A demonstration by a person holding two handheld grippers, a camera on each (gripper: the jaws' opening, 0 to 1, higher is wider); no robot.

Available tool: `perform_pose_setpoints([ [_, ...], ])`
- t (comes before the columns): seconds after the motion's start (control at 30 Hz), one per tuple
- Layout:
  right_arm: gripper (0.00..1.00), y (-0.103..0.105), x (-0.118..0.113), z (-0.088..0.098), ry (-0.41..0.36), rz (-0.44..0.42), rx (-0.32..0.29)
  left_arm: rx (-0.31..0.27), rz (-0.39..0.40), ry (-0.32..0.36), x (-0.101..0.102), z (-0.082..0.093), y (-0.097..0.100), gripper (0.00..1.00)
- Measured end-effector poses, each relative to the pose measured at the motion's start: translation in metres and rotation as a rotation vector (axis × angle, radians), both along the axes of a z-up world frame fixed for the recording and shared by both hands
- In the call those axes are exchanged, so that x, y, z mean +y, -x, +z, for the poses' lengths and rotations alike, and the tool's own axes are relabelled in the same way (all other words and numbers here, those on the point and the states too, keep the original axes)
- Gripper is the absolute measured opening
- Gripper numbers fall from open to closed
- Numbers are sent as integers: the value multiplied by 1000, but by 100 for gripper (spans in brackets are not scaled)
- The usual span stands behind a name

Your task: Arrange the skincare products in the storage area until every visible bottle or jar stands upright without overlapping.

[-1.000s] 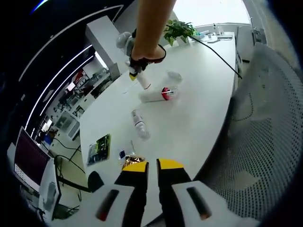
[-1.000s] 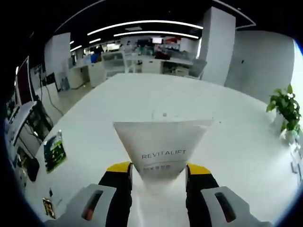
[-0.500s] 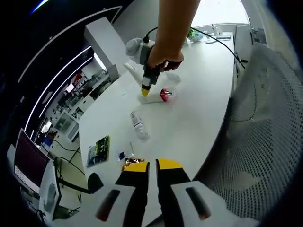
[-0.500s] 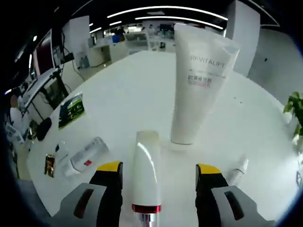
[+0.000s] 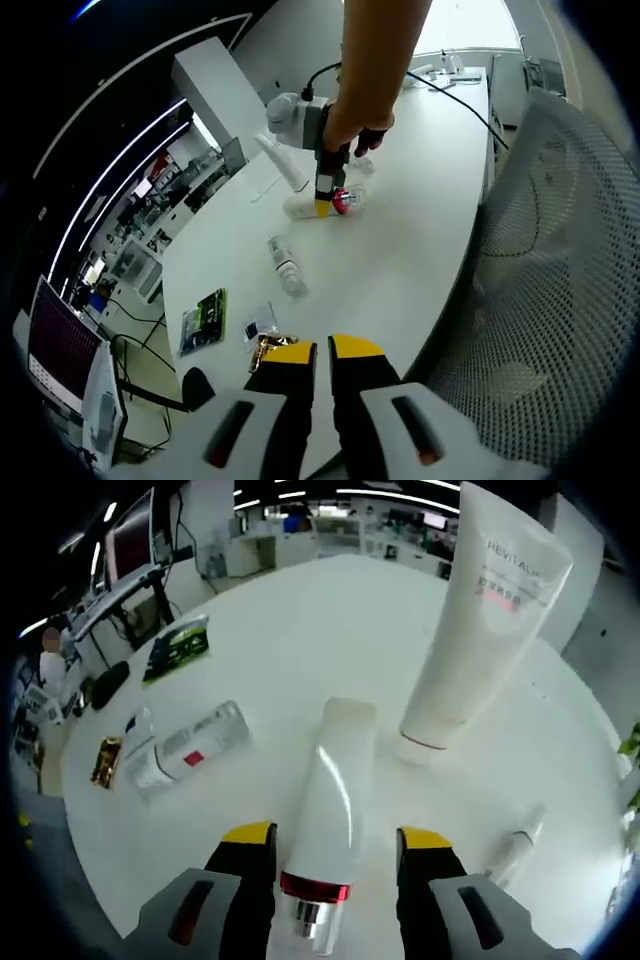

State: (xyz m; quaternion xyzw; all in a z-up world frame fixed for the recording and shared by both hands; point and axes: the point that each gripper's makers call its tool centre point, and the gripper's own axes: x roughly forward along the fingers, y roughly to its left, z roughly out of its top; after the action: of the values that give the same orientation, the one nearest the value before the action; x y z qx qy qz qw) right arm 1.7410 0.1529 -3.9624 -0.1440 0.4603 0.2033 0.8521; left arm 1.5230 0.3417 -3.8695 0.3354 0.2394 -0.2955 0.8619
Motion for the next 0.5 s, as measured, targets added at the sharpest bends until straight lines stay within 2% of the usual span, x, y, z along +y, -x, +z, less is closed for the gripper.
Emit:
perform_pose_setpoints([
  [0.1,47,-5,2,-10,-9,7,28,6,1,-3,0,-1,0,0],
  [0.17,40,-6,3,-17,0,15,49,9,6,-5,1,-2,0,0],
  [0.27,33,-8,10,-17,-15,12,24,12,19,-7,4,-3,-1,0],
  [0.37,32,11,14,-2,-23,-42,41,13,23,-10,4,-3,-1,0],
  [0.47,28,5,10,-14,-42,-50,88,15,24,-12,5,-3,-2,0],
  [0.5,27,4,8,-11,-33,-51,71,16,25,-13,5,-4,-2,0],
])
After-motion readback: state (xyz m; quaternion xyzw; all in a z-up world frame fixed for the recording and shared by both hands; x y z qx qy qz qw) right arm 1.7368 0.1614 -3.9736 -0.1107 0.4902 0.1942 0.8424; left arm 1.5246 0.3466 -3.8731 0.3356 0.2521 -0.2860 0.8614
